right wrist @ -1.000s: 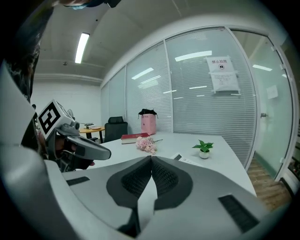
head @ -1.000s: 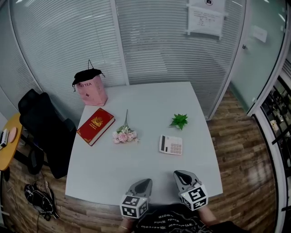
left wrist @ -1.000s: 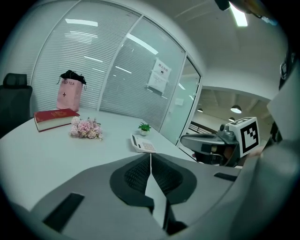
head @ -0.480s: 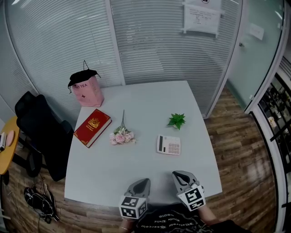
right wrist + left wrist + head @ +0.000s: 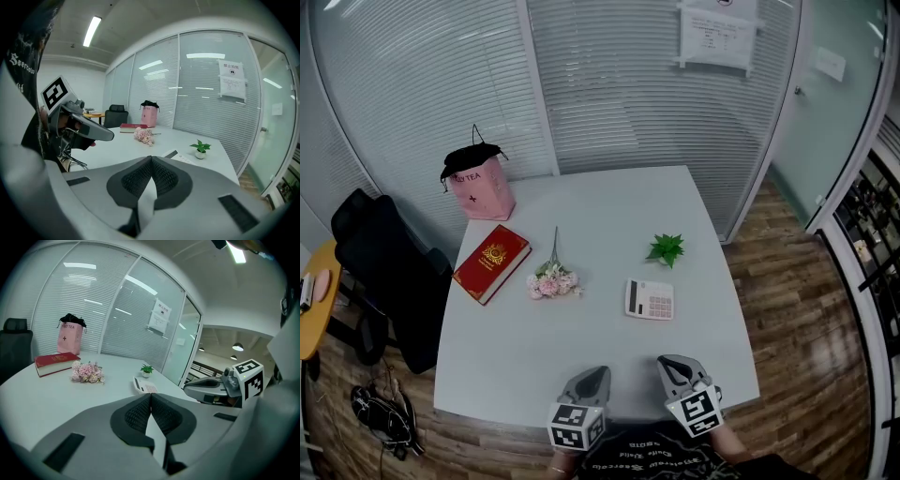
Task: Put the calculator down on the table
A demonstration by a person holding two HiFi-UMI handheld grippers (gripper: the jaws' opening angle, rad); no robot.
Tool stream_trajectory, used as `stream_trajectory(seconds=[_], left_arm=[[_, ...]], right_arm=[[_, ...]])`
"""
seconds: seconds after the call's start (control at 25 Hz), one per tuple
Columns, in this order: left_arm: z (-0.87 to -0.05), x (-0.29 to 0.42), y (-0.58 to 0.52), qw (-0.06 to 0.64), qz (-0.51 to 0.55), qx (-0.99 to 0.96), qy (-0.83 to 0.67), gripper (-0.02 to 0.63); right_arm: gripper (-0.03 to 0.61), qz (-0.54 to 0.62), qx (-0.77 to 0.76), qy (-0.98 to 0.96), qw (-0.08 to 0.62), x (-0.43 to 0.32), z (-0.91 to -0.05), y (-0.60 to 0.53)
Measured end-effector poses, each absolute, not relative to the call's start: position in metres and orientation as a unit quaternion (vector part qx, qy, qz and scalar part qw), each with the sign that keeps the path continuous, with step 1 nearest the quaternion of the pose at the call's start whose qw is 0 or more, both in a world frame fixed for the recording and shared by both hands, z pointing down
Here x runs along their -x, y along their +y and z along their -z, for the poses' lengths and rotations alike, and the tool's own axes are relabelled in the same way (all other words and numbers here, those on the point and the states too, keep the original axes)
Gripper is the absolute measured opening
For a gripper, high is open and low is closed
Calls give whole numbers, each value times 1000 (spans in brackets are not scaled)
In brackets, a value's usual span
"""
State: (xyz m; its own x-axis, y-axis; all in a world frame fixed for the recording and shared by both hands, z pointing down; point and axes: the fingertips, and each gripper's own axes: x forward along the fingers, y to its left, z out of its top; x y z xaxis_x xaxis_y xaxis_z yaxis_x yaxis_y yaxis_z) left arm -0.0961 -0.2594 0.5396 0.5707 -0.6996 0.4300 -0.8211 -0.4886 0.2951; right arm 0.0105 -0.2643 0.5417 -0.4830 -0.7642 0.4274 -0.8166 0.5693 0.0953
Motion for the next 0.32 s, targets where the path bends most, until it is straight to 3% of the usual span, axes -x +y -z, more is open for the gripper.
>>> stream_trajectory(seconds=[0.32], left_arm=[[-545, 96, -260, 243, -131, -854, -442, 21]], right_arm=[[6, -62, -466, -857, 212, -13, -542, -269]])
